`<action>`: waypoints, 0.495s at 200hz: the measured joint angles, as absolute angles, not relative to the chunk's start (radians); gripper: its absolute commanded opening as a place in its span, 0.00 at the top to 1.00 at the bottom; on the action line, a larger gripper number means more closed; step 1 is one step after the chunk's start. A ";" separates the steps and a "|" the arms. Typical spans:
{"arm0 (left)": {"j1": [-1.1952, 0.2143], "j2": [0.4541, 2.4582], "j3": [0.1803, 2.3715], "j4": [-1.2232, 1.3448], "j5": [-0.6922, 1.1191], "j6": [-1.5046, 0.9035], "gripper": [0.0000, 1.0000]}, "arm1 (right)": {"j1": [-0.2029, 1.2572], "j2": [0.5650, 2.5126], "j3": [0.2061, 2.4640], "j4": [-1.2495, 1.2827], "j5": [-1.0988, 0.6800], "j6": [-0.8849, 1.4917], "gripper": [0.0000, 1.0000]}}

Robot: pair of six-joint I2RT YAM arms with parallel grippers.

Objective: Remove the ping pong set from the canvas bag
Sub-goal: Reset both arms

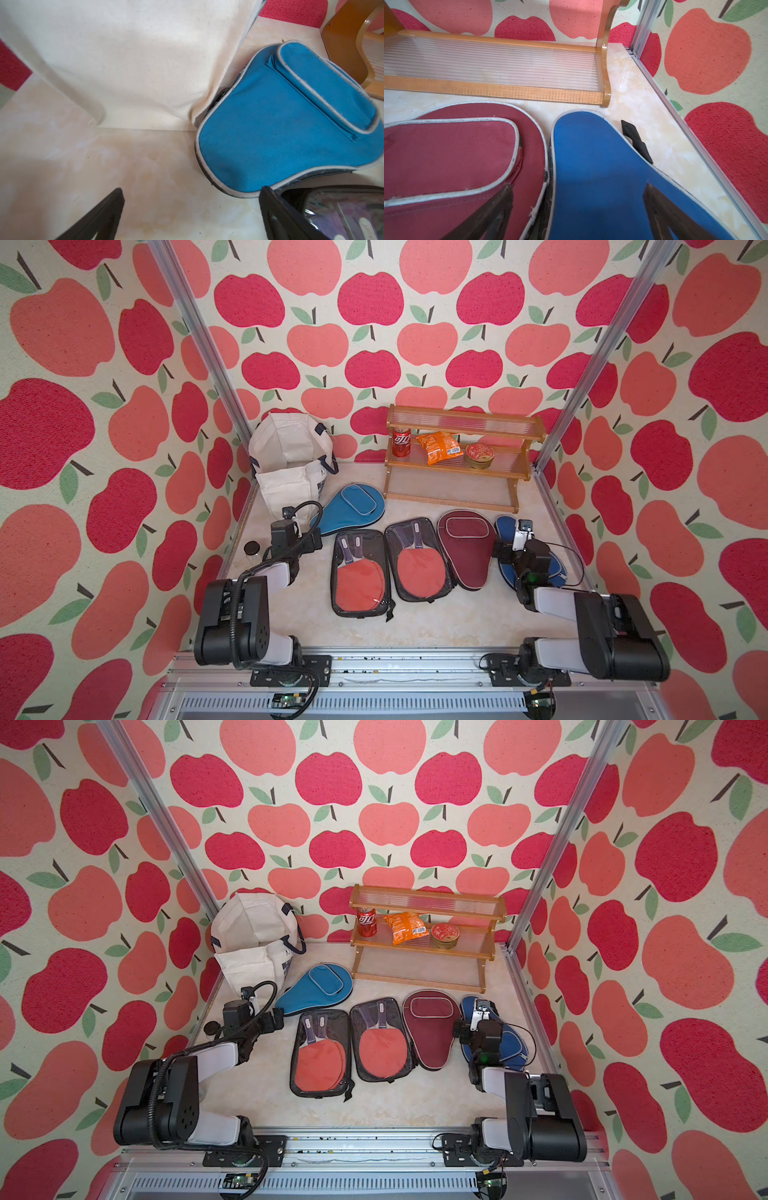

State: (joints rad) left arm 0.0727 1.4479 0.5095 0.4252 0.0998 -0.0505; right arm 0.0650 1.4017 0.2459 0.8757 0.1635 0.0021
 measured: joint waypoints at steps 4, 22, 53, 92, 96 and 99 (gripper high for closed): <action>0.075 1.449 0.509 0.439 0.104 -0.044 0.01 | 0.065 1.427 0.250 0.902 0.157 -0.001 0.01; 0.088 1.465 0.505 0.521 0.121 -0.022 0.01 | 0.066 1.526 0.262 0.998 0.135 -0.021 0.01; 0.115 1.555 0.453 0.675 0.120 -0.010 0.01 | 0.083 1.595 0.263 1.080 0.117 -0.051 0.01; 0.117 1.574 0.433 0.720 0.114 -0.009 0.01 | 0.071 1.594 0.340 1.025 0.064 -0.063 0.01; 0.117 1.574 0.433 0.725 0.113 -0.009 0.01 | 0.068 1.593 0.349 1.019 0.059 -0.063 0.01; 0.117 1.574 0.433 0.728 0.113 -0.009 0.01 | 0.063 1.593 0.356 1.015 0.057 -0.063 0.01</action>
